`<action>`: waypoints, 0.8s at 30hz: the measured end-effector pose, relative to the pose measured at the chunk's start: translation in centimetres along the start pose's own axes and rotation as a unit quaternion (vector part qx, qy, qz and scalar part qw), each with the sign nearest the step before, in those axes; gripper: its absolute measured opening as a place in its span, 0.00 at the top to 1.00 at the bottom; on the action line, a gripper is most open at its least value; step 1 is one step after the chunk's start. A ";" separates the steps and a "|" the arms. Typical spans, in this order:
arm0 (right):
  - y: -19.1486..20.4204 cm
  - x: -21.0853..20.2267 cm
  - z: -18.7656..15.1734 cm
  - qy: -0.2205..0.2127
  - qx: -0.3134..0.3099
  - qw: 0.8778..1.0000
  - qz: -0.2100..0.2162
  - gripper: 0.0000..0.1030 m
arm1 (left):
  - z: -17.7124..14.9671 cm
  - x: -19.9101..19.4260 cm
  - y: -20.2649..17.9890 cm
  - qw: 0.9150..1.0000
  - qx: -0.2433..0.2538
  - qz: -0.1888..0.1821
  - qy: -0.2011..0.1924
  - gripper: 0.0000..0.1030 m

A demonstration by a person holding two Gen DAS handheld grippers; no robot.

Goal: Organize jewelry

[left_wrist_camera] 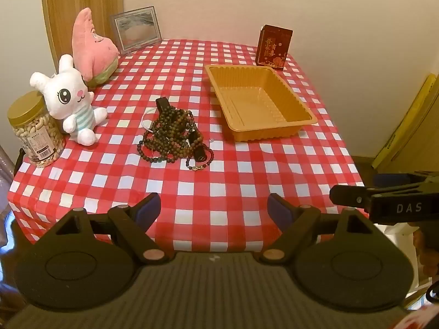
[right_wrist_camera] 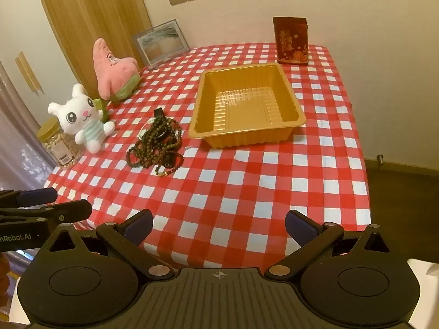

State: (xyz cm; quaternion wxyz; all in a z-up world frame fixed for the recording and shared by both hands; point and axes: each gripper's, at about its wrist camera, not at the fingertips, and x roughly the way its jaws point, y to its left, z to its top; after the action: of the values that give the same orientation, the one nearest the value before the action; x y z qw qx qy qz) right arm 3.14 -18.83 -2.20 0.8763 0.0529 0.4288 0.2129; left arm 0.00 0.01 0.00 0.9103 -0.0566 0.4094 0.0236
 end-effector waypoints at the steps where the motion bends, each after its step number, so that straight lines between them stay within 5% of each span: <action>1: 0.0 0.0 0.0 0.000 0.000 1.000 0.000 0.01 | 0.0 0.0 0.0 1.000 0.000 0.000 0.000 0.19; 24: 0.4 0.1 0.5 -0.001 -0.002 1.000 -0.001 0.01 | 0.2 0.0 -0.1 1.000 -0.002 0.000 -0.002 0.19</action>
State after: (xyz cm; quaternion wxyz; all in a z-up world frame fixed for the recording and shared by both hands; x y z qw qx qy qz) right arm 3.43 -18.33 -1.89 0.8772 0.0510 0.4272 0.2129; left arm 0.14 -0.07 0.13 0.9111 -0.0588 0.4072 0.0246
